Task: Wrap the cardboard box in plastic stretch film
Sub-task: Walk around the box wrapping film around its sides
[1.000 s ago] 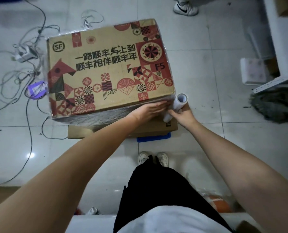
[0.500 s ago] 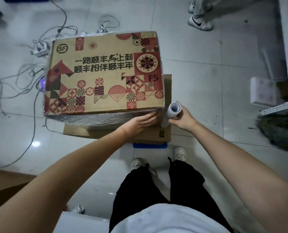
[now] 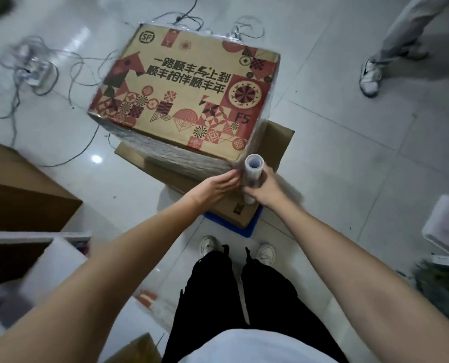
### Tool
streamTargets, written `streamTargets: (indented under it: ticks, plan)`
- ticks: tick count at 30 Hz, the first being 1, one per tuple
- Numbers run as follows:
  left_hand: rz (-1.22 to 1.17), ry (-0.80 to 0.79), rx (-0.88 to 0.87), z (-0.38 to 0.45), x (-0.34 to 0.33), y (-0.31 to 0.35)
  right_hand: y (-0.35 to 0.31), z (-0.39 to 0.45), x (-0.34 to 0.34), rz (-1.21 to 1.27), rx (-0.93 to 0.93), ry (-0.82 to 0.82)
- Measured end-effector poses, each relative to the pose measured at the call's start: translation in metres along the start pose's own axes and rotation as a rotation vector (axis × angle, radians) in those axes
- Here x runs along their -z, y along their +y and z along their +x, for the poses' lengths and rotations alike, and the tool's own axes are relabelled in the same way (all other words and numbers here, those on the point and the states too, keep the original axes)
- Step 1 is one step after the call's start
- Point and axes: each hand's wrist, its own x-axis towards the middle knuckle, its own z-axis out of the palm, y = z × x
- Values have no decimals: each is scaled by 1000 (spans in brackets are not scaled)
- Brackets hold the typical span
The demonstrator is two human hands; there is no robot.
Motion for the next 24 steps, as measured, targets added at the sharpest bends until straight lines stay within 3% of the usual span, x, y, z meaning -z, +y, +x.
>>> streamTargets:
  ticks: [8,12,18,24]
  plan:
    - [55,26,93,-3,7,8,4,3,0,-91,51,92]
    - [85,145,120,-19,-8,13,7,-2,3,-125,118,-21]
    - [48,156,109,-43,-20,26,7,-6,1,-58,208,-149]
    - [-111,121,127,-32,-3,38,6,-14,-23,79,87,25]
